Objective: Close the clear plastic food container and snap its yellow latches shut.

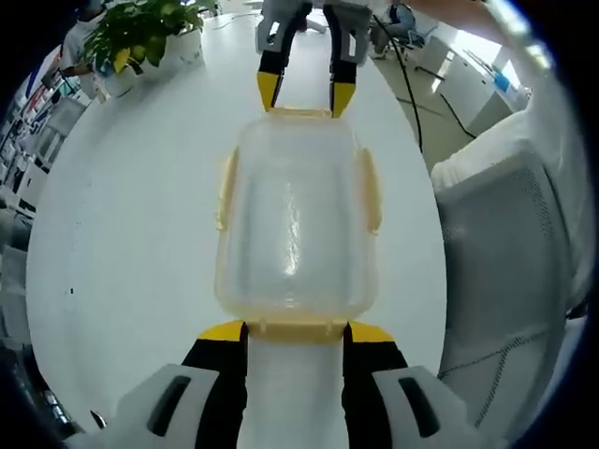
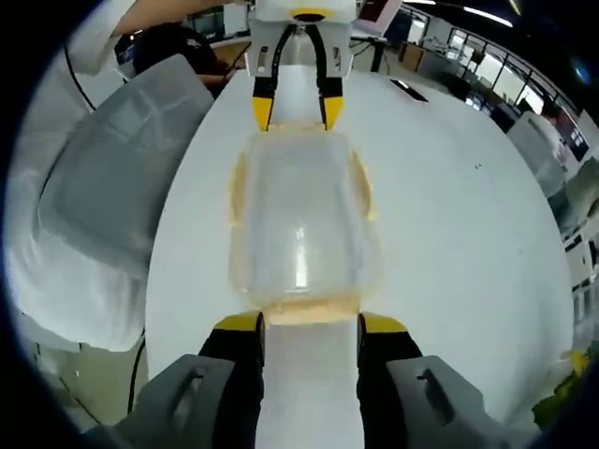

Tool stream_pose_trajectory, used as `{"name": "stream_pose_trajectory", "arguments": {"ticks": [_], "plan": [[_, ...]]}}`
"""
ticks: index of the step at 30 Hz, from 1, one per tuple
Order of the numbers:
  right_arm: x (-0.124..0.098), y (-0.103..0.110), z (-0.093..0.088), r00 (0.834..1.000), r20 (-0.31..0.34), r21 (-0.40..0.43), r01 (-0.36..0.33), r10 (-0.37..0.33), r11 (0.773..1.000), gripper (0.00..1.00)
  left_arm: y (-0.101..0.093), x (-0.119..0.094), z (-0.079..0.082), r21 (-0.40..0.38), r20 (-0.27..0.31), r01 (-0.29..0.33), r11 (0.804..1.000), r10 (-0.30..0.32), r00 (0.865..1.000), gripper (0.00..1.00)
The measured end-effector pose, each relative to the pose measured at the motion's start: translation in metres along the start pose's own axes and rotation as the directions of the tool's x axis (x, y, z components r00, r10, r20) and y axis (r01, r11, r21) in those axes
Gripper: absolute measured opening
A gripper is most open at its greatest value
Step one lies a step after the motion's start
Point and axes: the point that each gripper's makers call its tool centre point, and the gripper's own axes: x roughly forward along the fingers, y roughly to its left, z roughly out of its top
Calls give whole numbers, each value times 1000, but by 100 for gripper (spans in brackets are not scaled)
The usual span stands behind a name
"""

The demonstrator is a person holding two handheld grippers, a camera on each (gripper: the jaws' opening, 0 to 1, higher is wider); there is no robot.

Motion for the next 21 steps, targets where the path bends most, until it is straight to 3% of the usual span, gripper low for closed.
{"name": "stream_pose_trajectory", "arguments": {"ticks": [1, 2, 5, 6, 7, 10, 11, 14, 17, 21], "plan": [[4, 5, -5, 1000, -21, -36, -23, 23, 999, 0, 0, 1, -1, 6, -10, -2, 1000, 2, 1000, 33], [9, 3, -4, 1000, -10, -71, -26, 25, 997, 4, 0, 2, -2, 18, -17, 1, 1000, 0, 1000, 33], [13, 0, -20, 999, -54, 42, 3, 0, 999, 35, 5, 2, -9, 72, -55, -22, 997, 26, 998, 24], [13, -1, -23, 999, -47, 63, 4, -1, 998, 41, 5, 2, -16, 80, -77, -26, 996, 33, 997, 22], [14, -2, -26, 999, -47, 69, 5, -2, 998, 43, 5, 2, -19, 68, -81, -24, 997, 29, 996, 26], [9, -4, -36, 998, -61, 94, 15, -9, 995, 35, 5, 2, -35, -64, -116, -18, 998, 11, 993, 42], [9, -4, -38, 998, -63, 99, 17, -10, 995, 30, 6, 2, -38, -64, -119, -21, 998, 13, 993, 44], [3, -7, -42, 998, -51, 153, 30, -23, 988, 29, 7, 1, -46, -72, -112, -27, 997, 18, 994, 43], [-3, -10, -46, 998, -43, 220, 43, -34, 975, 34, -1, -4, -43, -220, -46, 7, 976, -18, 999, 45], [-9, -13, -47, 998, -37, 247, 57, -50, 967, 34, 1, -14, -42, -262, -16, -3, 965, -1, 1000, 46]]}}
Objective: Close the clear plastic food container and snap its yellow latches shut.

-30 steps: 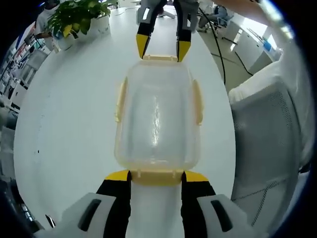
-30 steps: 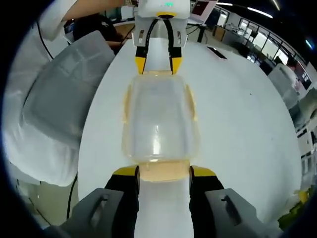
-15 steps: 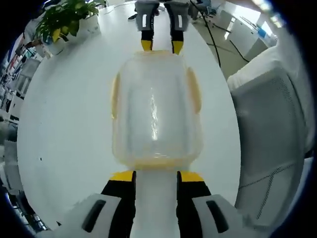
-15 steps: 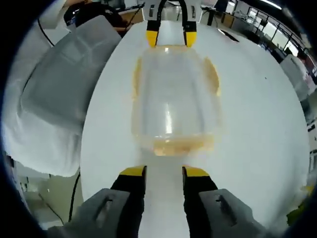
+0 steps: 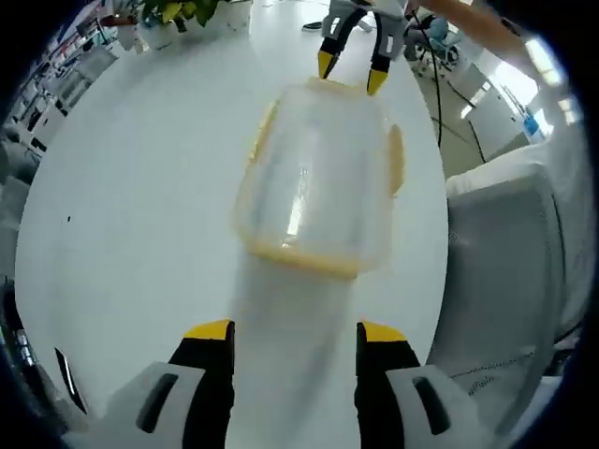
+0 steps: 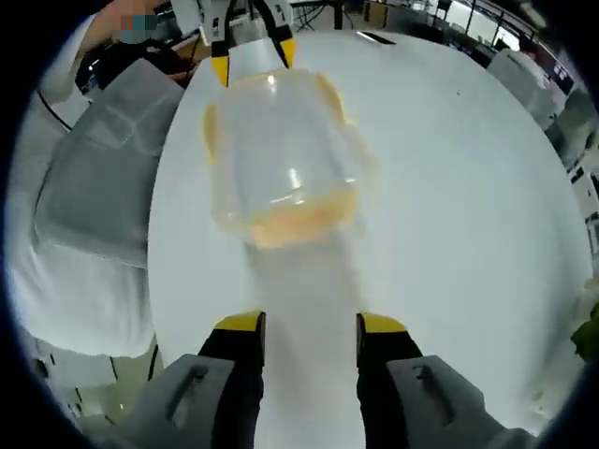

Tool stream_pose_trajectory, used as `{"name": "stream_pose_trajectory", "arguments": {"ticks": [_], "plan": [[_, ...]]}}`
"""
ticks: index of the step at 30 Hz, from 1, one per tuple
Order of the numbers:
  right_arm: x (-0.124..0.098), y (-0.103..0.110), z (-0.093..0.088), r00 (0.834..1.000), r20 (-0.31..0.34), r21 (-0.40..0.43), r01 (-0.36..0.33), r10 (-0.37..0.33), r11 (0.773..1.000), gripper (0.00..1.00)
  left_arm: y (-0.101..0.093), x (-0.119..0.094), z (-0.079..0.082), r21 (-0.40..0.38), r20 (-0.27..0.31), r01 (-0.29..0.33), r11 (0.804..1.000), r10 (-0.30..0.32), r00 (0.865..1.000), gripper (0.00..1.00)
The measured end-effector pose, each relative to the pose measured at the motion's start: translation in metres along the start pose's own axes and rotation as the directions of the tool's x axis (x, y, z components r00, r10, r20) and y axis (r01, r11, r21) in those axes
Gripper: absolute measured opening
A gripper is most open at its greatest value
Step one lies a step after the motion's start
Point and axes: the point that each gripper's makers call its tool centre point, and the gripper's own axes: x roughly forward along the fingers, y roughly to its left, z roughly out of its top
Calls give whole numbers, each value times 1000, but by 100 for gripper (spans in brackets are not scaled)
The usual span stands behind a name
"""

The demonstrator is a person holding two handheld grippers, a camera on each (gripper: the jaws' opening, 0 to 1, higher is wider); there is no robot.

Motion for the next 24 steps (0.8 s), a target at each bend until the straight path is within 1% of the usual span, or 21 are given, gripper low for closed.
{"name": "stream_pose_trajectory", "arguments": {"ticks": [1, 2, 4, 5, 6, 8, 9, 10, 11, 12, 13, 14, 16, 17, 18, 19, 20, 21, 22, 23, 24], "plan": [[-2, 1, -1, 1000, -3, 16, -8, 8, 1000, 32, -1, -2, 3, -11, 18, -1, 1000, 1, 1000, 45], [-3, 2, -6, 999, -26, 79, -17, 19, 997, 28, -2, -5, 6, -44, 45, -3, 999, 5, 999, 45], [-7, -1, -11, 999, -49, 199, -11, 21, 980, 24, -5, -9, 8, -97, 60, 12, 995, -6, 998, 46], [-9, -2, -10, 999, -32, 203, -16, 23, 979, 25, -8, -11, 7, -121, 62, 26, 992, -18, 998, 48], [-11, -1, -6, 1000, -1, 238, -28, 29, 971, 28, -9, -12, 6, -137, 66, 39, 990, -30, 997, 50], [-15, 3, -1, 998, 37, 347, -66, 57, 936, 38, -13, -13, 4, -213, 68, 65, 975, -51, 996, 53], [-19, 6, 3, 994, 74, 446, -110, 86, 888, 45, -18, -13, 4, -280, 74, 99, 955, -81, 994, 57], [-21, 7, 8, 991, 102, 492, -131, 92, 861, 52, -20, -14, 3, -320, 76, 109, 941, -89, 993, 60], [-25, 3, 15, 985, 156, 529, -150, 78, 835, 55, -20, -15, 4, -348, 89, 121, 930, -96, 991, 63], [-28, 1, 20, 980, 188, 535, -162, 70, 829, 54, -19, -16, 5, -350, 98, 123, 929, -94, 991, 66], [-31, -1, 24, 973, 218, 537, -180, 70, 824, 49, -17, -17, 10, -376, 132, 130, 917, -86, 988, 66], [-32, -1, 26, 970, 234, 541, -190, 71, 819, 45, -15, -17, 13, -413, 152, 138, 900, -81, 985, 65], [-36, -1, 33, 961, 266, 607, -227, 74, 761, 40, -14, -21, 28, -529, 230, 195, 826, -82, 970, 63], [-37, -2, 38, 952, 296, 634, -253, 73, 730, 41, -12, -22, 34, -569, 258, 216, 793, -78, 963, 66], [-40, -3, 47, 936, 343, 686, -305, 76, 661, 44, -10, -23, 41, -607, 291, 234, 760, -62, 955, 74], [-42, -1, 52, 926, 366, 710, -341, 91, 616, 48, -7, -23, 48, -635, 326, 252, 731, -42, 944, 82], [-42, 0, 55, 919, 379, 719, -364, 104, 592, 50, -5, -23, 53, -666, 344, 270, 695, -34, 938, 88], [-42, 2, 56, 918, 380, 728, -374, 116, 574, 52, -7, -21, 52, -723, 332, 282, 630, -40, 942, 87], [-40, 0, 54, 923, 366, 724, -362, 118, 587, 52, -9, -18, 48, -748, 309, 279, 602, -57, 949, 81], [-39, 0, 55, 923, 366, 729, -364, 119, 580, 50, -11, -16, 49, -758, 309, 287, 586, -65, 949, 74], [-37, 2, 56, 925, 359, 742, -365, 127, 562, 49, -12, -12, 47, -781, 300, 287, 554, -69, 951, 70]]}}
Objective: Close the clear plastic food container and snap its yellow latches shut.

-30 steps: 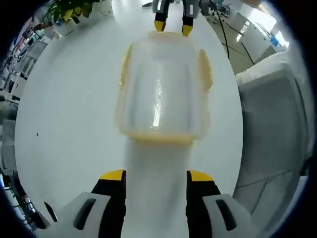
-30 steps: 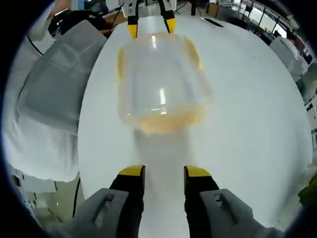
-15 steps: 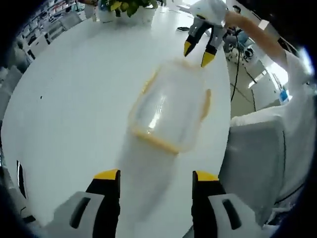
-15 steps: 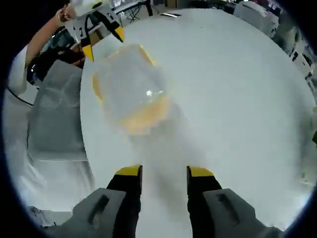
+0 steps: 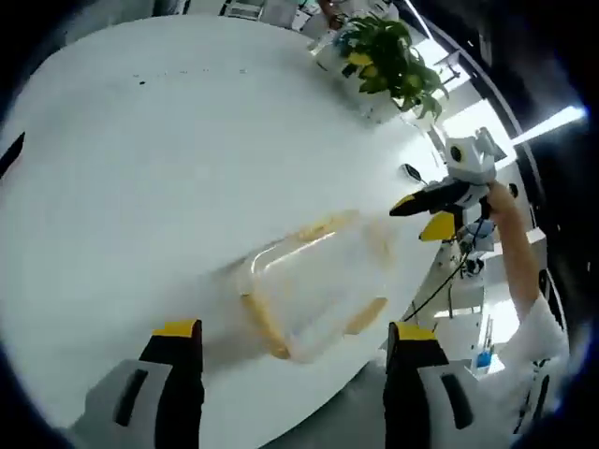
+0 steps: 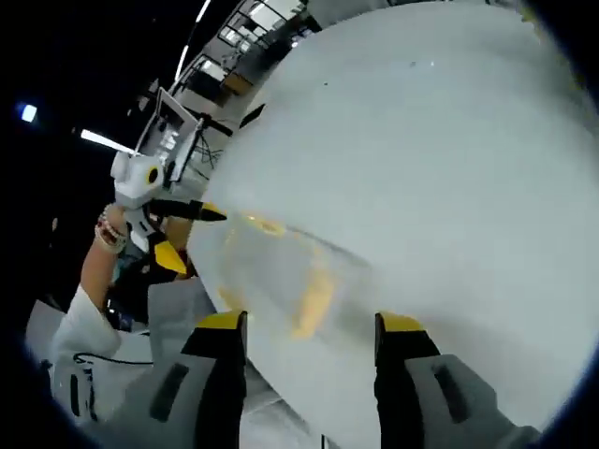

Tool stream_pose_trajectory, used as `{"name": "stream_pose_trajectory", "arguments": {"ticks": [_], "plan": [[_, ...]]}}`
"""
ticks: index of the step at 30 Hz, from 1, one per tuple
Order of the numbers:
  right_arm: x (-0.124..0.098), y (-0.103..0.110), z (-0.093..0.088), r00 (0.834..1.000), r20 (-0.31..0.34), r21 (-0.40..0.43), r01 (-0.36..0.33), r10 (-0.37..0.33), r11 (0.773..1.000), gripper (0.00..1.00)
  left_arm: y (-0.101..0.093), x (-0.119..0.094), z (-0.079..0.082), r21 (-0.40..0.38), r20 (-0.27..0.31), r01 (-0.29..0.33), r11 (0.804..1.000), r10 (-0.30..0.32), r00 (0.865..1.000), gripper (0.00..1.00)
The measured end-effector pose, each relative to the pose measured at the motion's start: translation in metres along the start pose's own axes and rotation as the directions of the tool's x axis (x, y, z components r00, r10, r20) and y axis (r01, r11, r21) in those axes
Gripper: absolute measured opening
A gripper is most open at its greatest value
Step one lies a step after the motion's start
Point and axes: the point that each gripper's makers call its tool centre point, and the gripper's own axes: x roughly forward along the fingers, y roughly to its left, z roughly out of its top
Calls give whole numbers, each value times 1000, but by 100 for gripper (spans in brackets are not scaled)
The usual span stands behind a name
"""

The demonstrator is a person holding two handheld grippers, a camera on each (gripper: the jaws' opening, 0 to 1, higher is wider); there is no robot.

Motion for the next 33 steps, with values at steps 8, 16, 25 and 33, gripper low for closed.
{"name": "stream_pose_trajectory", "arguments": {"ticks": [8, 16, 25, 33], "plan": [[16, 20, 1, 995, 0, 109, -95, 95, 990, 36, -13, 11, -2, -186, 12, 87, 979, -86, 996, 62], [36, 16, -4, 996, -76, 80, -46, 52, 996, 33, -10, 15, -4, -197, -7, 58, 979, -61, 998, 54], [43, 5, -7, 992, -125, 25, 31, -28, 999, 22, 0, 22, -8, -215, -37, 8, 976, -16, 999, 40], [44, 9, -13, 991, -132, 25, 40, -37, 999, 22, 5, 22, -9, -201, -51, -22, 979, 12, 999, 31]]}}
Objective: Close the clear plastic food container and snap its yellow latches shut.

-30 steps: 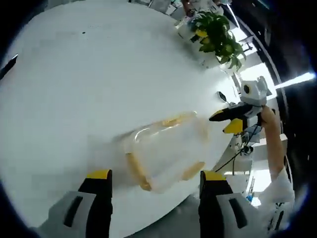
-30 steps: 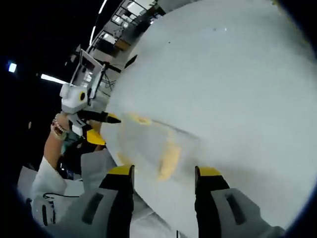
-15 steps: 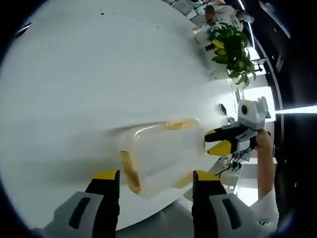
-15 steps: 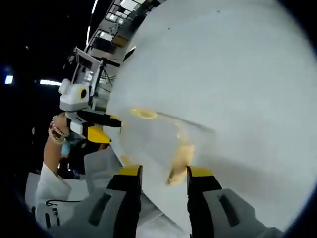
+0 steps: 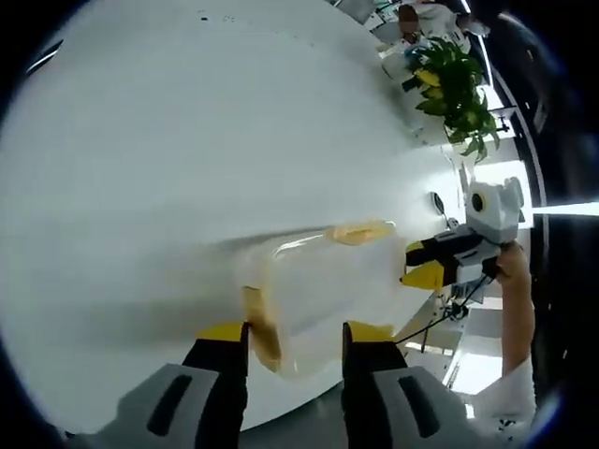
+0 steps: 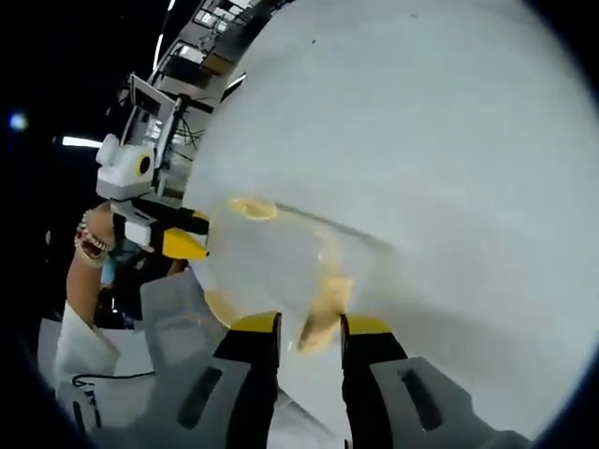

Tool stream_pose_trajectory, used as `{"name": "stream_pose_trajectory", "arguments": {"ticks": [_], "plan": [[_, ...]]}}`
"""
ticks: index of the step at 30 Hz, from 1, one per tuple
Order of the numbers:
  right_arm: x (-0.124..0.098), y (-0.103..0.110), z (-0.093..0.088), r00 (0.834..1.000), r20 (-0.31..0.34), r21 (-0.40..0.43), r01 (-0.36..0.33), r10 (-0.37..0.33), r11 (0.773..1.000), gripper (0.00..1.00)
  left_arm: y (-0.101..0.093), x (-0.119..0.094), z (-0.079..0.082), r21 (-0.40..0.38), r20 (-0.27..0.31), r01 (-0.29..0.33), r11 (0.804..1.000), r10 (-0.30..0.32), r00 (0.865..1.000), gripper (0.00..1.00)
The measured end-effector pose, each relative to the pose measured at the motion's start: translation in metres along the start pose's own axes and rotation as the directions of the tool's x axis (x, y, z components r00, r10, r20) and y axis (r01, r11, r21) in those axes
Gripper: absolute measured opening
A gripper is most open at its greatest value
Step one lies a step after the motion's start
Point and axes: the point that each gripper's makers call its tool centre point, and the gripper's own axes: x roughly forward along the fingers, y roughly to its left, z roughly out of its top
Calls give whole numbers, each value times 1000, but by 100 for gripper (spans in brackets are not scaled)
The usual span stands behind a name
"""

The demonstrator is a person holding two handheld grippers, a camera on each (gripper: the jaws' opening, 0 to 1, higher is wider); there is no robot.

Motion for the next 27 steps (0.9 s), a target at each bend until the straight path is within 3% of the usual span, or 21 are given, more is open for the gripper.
{"name": "stream_pose_trajectory", "arguments": {"ticks": [4, 9, 11, 14, 15, 27], "plan": [[0, 1, -2, 1000, -8, -5, 0, 0, 1000, 22, 4, 1, -1, 37, -9, -40, 999, 40, 999, 26], [2, 4, -5, 1000, -9, -15, 9, -9, 1000, 24, 6, 1, 0, 35, -12, -42, 999, 42, 999, 25], [13, 7, -8, 1000, -7, -67, -18, 18, 998, 32, 4, 1, 0, 50, -7, -41, 998, 41, 999, 25], [30, 13, -21, 997, -72, 47, -30, 33, 998, 46, 0, 4, 0, 110, -2, -40, 993, 41, 999, 25], [33, 10, -16, 998, -60, 44, -21, 23, 999, 49, 1, 3, -1, 103, -4, -43, 994, 44, 999, 25], [1, -8, -2, 1000, -31, 30, 4, -3, 1000, 31, 4, 2, -1, 86, -12, -39, 996, 40, 999, 25]]}}
